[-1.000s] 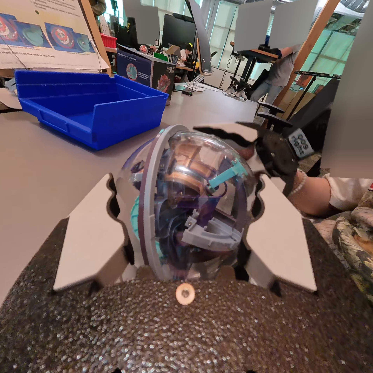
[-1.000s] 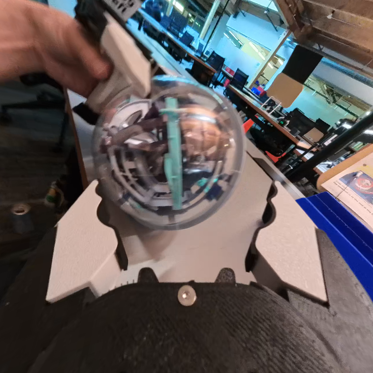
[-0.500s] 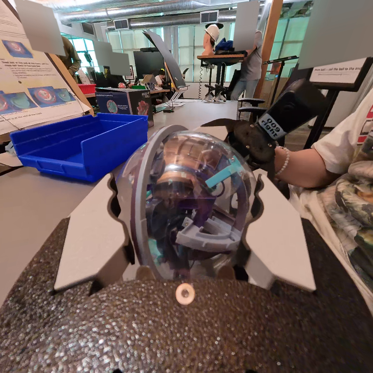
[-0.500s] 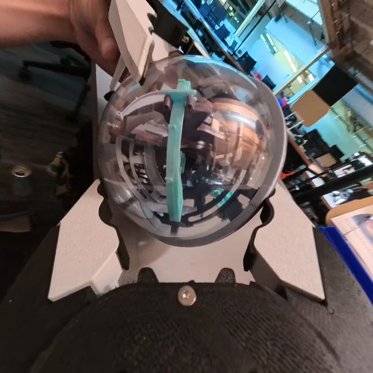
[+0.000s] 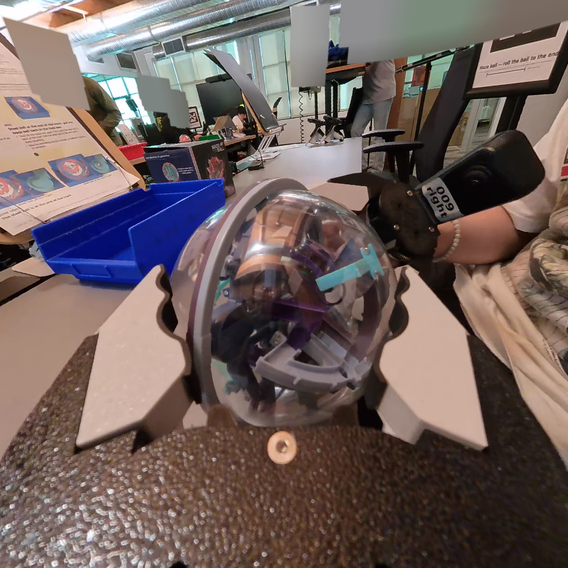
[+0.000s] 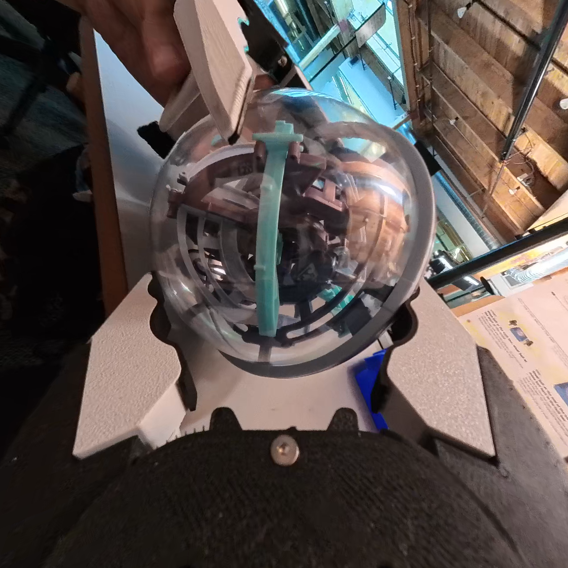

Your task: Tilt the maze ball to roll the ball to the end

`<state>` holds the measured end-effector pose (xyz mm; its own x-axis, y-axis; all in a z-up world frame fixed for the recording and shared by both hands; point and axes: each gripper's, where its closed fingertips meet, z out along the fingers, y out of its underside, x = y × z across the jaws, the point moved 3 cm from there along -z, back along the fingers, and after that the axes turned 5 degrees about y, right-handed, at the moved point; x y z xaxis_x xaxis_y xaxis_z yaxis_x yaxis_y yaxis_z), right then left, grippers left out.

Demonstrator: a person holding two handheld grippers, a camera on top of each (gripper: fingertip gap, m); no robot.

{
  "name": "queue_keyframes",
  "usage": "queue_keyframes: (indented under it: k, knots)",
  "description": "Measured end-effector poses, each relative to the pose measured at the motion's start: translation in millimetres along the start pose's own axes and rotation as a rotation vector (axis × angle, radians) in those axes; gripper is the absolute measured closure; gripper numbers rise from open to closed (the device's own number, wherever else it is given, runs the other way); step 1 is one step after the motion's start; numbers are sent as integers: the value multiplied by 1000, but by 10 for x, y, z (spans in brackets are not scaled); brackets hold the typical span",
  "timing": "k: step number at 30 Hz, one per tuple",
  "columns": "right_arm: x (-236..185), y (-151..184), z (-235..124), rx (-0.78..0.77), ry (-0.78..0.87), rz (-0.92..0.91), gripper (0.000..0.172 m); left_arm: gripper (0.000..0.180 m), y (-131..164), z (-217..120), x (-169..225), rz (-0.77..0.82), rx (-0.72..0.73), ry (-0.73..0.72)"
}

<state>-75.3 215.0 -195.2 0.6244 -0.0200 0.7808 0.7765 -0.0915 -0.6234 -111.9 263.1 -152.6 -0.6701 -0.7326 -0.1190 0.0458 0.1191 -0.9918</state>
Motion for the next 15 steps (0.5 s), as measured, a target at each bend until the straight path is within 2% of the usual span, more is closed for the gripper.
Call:
queue_keyframes:
  k: [15]
  knots:
    - [75,215,23,-36,117,-74,26,42,-10,98,-28,151,-25,-33]
